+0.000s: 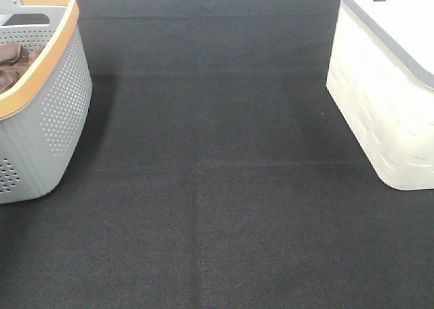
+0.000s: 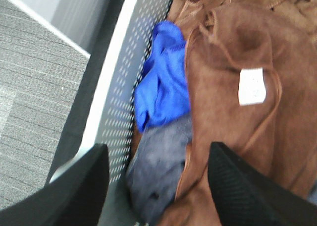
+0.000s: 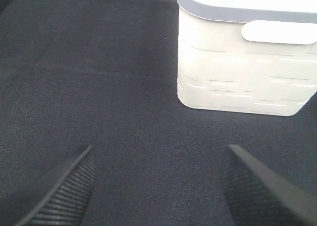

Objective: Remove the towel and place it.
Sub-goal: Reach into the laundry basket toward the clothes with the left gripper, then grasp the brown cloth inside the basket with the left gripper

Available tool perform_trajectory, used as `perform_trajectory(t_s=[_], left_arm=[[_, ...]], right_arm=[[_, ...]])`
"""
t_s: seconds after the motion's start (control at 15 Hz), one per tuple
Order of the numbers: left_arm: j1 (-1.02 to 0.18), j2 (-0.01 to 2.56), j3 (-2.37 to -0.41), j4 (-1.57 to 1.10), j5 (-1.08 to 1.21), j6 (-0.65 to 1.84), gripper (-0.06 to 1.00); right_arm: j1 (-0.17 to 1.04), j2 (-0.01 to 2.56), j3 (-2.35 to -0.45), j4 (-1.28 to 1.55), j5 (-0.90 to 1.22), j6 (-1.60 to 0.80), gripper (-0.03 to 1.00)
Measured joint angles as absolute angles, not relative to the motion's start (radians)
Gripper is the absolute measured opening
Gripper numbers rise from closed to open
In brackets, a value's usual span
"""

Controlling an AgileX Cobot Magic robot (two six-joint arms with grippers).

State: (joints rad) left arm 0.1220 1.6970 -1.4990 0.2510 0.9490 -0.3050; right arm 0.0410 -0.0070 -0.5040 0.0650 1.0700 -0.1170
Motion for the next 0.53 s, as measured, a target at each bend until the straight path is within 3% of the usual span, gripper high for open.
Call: perform_trajectory(t_s=[0.53], left_arm=[[0.122, 2.041, -1.778, 0.178, 0.946, -0.305, 0.58]], right_arm=[[0.041, -0.007, -0.504, 0.069, 1.070, -0.117, 0.69]])
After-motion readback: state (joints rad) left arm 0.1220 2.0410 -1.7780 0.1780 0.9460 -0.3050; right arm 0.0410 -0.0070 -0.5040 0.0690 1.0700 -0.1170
